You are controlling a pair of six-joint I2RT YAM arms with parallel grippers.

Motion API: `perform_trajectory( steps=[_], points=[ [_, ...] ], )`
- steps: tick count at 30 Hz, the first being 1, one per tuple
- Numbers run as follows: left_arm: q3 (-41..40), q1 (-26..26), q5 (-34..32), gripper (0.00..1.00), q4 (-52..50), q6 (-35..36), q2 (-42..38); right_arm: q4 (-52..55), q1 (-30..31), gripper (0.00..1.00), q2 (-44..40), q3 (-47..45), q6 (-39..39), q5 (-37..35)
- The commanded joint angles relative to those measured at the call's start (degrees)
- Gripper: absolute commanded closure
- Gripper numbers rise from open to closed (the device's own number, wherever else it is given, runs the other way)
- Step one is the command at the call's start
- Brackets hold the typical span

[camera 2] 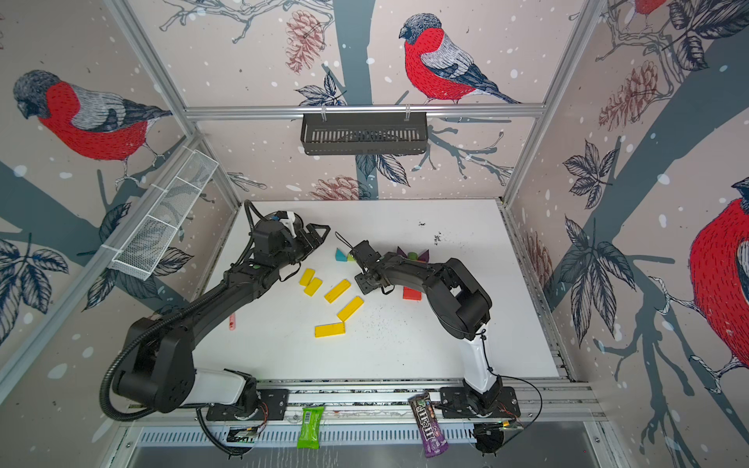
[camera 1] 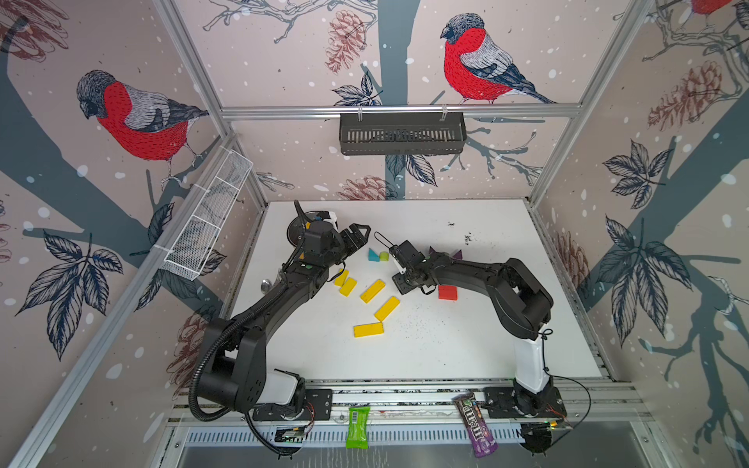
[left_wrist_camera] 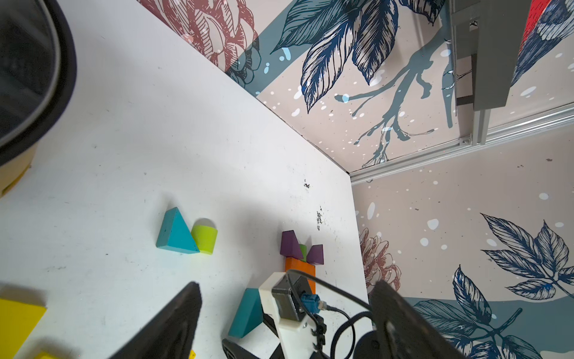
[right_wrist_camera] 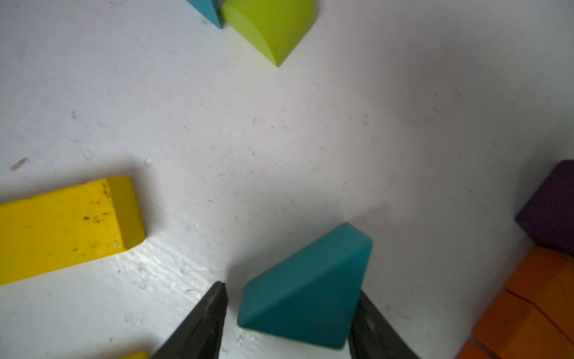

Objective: Assemble a carrot with building blocks
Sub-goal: Pick up the building block from the center of the board.

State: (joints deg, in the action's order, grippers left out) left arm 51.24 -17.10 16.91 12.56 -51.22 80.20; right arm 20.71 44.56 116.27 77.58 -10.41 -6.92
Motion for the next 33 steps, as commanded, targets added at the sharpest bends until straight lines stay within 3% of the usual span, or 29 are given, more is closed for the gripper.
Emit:
perform_trajectory(
  steps=[1,17,33],
  points=[
    [0.4,-0.1,0.7,0.14,0.5,-0.4,-0.1,-0.7,-0.2,0.41,0.4,0.5,-1.0,-1.3],
    [0.5,-0.1,0.5,0.14,0.2,-0.3,-0.6,-3.4,0.0,0.58,-0.3,-0.9,-3.7,-3.9],
    [0.9,-0.1,-1.7,0.14,-1.2,1.2,-1.2,-3.9,-0.1,0.59,-0.4,1.9,-4.7,-5.7]
  ],
)
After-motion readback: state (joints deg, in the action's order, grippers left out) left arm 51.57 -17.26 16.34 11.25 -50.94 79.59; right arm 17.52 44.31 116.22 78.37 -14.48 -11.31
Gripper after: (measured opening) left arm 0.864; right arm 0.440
